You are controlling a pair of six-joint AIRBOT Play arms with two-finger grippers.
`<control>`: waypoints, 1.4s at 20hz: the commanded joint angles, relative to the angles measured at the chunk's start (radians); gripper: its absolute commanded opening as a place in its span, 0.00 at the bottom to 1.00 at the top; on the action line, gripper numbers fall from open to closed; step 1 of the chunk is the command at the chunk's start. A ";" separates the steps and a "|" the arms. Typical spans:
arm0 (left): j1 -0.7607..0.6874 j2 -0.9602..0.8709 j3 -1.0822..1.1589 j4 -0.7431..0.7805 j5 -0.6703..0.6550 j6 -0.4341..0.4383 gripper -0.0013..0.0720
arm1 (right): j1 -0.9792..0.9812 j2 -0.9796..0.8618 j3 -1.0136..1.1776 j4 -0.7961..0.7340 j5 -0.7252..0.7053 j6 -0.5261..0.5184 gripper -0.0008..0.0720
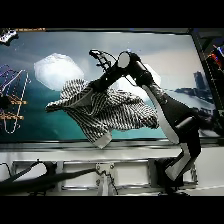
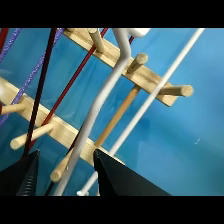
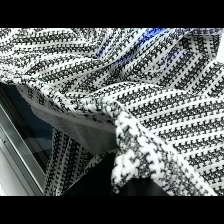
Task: Fold the clothes and pants, and hang the long-sleeved shirts on hangers.
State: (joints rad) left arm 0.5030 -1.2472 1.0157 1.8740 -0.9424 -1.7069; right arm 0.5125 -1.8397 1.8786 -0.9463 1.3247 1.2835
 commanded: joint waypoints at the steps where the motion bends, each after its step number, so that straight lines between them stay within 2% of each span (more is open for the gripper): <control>1: 0.008 -0.042 0.000 -0.001 0.016 0.021 0.49 | 0.000 0.001 0.000 0.000 0.000 0.000 0.06; 3: 0.008 -0.054 0.000 -0.001 0.027 0.021 0.49 | 0.000 0.001 0.000 0.000 0.000 0.000 0.06; 5: 0.009 -0.062 0.000 -0.001 0.046 0.021 0.38 | 0.000 0.001 0.000 0.000 -0.001 0.000 0.06; 9: 0.009 -0.076 0.000 0.000 0.100 0.021 0.29 | 0.000 0.001 0.000 0.001 -0.003 0.001 0.06; 10: 0.009 -0.080 0.000 0.000 0.102 0.021 0.23 | 0.000 0.001 0.000 0.001 -0.003 0.001 0.06; 14: 0.009 -0.085 0.000 0.000 0.110 0.021 0.20 | 0.000 0.001 0.000 -0.011 0.000 0.001 0.06; 16: 0.009 -0.085 0.000 0.003 0.111 0.022 0.09 | 0.000 0.001 0.000 -0.011 0.001 0.005 0.06; 19: 0.009 -0.085 0.000 0.003 0.109 0.026 0.09 | 0.000 0.007 0.000 -0.011 0.001 0.005 0.06; 20: 0.009 -0.084 0.000 0.002 0.109 0.039 0.05 | 0.000 0.007 0.003 -0.012 0.002 0.005 0.06; 28: 0.008 -0.034 0.000 -0.008 0.109 0.040 0.05 | 0.000 0.007 0.003 -0.011 0.003 0.006 0.06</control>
State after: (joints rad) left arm 0.5114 -1.3033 1.0157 1.8664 -0.8352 -1.6711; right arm 0.5129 -1.8336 1.8805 -0.9573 1.3281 1.2888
